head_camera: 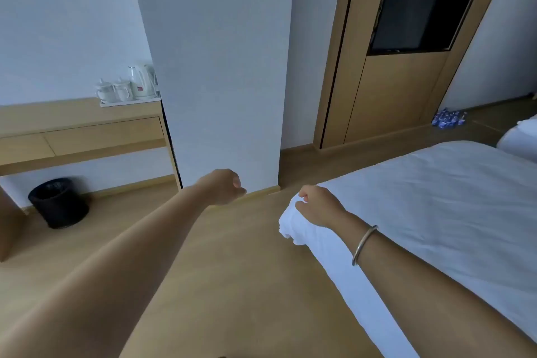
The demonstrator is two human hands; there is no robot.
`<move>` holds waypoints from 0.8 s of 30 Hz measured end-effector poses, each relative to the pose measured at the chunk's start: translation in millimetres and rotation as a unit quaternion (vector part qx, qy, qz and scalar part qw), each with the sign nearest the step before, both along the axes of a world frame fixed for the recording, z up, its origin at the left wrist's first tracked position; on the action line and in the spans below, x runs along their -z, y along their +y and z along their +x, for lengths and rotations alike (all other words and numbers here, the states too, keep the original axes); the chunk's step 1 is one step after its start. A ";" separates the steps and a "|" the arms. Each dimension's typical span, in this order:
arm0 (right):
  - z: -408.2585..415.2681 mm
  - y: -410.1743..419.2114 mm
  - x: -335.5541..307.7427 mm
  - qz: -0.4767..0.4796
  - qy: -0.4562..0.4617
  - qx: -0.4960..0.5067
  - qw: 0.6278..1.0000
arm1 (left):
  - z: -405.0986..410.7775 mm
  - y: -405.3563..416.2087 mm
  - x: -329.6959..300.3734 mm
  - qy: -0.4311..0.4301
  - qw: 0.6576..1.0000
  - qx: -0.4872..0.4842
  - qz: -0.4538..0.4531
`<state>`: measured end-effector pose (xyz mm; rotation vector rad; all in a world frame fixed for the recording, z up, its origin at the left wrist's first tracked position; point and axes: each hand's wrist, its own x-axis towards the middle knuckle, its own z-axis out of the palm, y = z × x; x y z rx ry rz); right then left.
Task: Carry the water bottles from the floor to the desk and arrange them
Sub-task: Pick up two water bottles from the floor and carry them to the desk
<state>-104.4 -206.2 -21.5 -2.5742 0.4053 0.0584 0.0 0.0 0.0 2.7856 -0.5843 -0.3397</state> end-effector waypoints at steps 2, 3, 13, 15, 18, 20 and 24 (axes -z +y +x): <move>31.0 4.3 1.0 0.010 -0.008 0.019 1.000 | 30.0 4.2 -2.5 0.006 1.000 0.008 0.010; 46.9 7.0 -0.1 0.016 -0.010 0.026 0.999 | 48.8 5.7 -2.9 0.008 1.000 0.017 0.017; 174.2 28.7 13.3 0.053 -0.018 0.085 0.995 | 194.0 8.7 -1.7 0.005 0.995 0.078 0.054; 188.8 25.7 17.4 0.050 -0.014 0.093 0.994 | 211.7 4.4 5.9 0.011 0.995 0.088 0.054; 214.3 15.5 24.3 0.035 0.003 0.106 0.994 | 239.0 -6.7 14.2 0.016 0.994 0.098 0.053; 232.5 7.5 27.5 0.032 0.008 0.112 0.993 | 253.8 -16.4 17.0 0.016 0.994 0.103 0.045; 276.3 -8.8 34.6 0.045 0.008 0.121 0.992 | 288.8 -38.6 25.9 0.023 0.992 0.111 0.051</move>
